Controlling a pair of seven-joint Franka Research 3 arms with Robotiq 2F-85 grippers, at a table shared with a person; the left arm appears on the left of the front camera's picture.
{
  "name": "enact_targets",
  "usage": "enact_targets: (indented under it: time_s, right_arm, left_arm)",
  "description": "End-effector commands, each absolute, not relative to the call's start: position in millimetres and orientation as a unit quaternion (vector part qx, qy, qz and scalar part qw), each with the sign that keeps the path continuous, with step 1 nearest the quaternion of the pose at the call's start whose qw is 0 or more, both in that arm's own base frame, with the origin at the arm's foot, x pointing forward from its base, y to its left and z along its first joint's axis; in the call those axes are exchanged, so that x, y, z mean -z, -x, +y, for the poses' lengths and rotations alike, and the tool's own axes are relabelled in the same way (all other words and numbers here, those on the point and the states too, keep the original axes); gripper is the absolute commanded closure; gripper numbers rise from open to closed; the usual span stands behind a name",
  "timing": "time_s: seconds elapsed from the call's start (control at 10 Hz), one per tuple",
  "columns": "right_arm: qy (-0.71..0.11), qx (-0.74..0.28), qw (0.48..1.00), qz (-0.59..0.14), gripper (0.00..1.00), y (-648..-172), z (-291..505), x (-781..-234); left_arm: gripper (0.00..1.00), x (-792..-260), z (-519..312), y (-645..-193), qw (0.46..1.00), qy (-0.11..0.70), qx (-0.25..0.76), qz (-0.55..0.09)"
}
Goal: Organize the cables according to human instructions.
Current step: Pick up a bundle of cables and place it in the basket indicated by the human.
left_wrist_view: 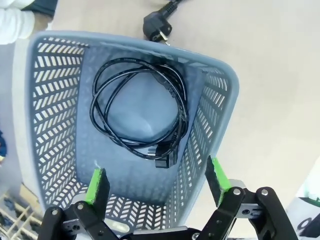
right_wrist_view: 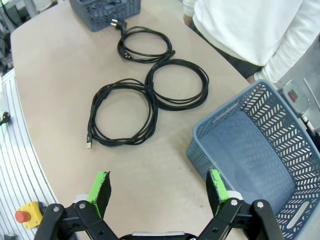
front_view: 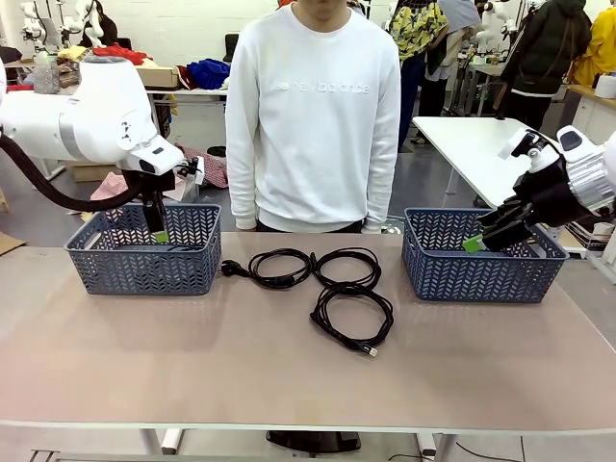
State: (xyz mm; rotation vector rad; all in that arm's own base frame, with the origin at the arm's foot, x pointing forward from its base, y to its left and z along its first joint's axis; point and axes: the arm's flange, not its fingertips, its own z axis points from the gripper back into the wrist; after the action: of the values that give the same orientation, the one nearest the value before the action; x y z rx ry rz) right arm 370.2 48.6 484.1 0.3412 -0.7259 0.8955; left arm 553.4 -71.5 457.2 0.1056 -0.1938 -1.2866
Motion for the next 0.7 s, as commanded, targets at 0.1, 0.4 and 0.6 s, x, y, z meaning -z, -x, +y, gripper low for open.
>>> enact_targets:
  time_s: [0.1, 0.4, 0.6]
  right_arm:
    - [-0.165, -0.430, 0.817, -0.348, 0.00, -373, 45, -483]
    - [-0.165, -0.430, 0.817, -0.348, 0.00, -373, 45, -483]
    - [-0.165, -0.430, 0.817, -0.348, 0.00, -373, 45, -483]
  left_arm:
    - [0.00, -455, -73, -554, 0.790, -0.052, 0.605, -0.086]
    - [0.00, -455, -73, -554, 0.790, -0.052, 0.605, -0.086]
    - [0.00, -460, -84, -551, 0.804, -0.027, 0.584, -0.107]
